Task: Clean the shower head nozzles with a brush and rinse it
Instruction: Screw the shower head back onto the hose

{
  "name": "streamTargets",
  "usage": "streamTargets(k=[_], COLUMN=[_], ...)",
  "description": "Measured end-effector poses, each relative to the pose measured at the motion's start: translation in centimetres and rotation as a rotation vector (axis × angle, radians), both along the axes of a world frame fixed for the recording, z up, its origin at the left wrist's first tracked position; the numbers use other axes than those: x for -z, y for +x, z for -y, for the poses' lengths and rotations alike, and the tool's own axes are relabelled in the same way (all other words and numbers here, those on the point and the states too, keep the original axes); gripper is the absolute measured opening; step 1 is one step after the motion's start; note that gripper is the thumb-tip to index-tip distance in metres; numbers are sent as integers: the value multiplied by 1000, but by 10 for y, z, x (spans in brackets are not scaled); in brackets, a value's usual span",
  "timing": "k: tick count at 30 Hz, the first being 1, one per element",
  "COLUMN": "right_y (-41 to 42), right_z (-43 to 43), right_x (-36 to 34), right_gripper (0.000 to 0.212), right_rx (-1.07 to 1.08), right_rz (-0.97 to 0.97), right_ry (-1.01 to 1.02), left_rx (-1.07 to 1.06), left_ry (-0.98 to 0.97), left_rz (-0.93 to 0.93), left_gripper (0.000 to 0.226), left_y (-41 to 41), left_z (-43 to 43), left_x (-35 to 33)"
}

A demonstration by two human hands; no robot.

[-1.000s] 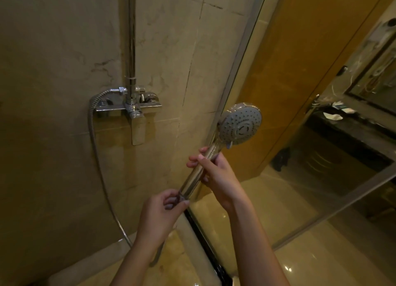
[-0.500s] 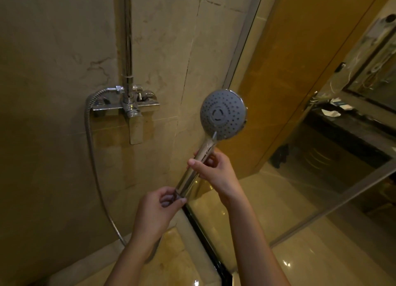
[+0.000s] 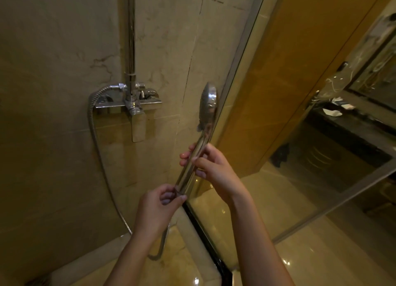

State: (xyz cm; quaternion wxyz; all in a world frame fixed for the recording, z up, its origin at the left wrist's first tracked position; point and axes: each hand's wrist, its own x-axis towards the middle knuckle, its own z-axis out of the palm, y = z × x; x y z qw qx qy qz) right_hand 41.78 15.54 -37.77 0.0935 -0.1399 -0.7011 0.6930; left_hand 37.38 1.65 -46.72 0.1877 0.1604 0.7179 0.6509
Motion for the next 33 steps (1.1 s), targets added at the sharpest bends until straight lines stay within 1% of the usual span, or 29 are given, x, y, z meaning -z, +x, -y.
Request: streamTargets(k=[3, 5, 8, 11, 14, 16, 18, 21, 24, 29, 33], right_y=[0, -2, -5, -8, -9, -8, -6, -6, -7, -10, -11], right_z=[1, 2, 7, 11, 9, 8, 6, 4, 3, 2, 1], right_x=[1, 5, 7, 6, 9, 8, 6, 0, -2, -7, -3], right_gripper=[26, 26, 38, 37, 31, 28, 26, 17, 19, 29, 31], right_rx=[21, 80, 187, 276, 283, 230, 159, 83, 34, -1, 7], right_rz=[-22, -46, -42, -18, -4, 46, 98, 83, 48, 58, 75], right_ry=[129, 228, 359, 358, 355, 317, 226, 78, 7, 18, 66], left_rx=[-4, 14, 30, 19, -8, -13, -19, -23, -4, 42, 85], left_ry=[9, 11, 24, 30, 19, 11, 14, 26, 36, 76, 67], left_rz=[13, 23, 30, 23, -10, -28, -25, 1, 19, 37, 30], left_gripper=[25, 25, 24, 24, 22, 22, 21, 22, 23, 22, 17], left_y=[1, 1, 2, 2, -2, -4, -4, -4, -4, -7, -13], left_z=[0, 0, -1, -1, 0, 1, 0, -1, -3, -5, -2], left_x=[-2, -1, 2, 2, 2, 2, 3, 5, 5, 6, 5])
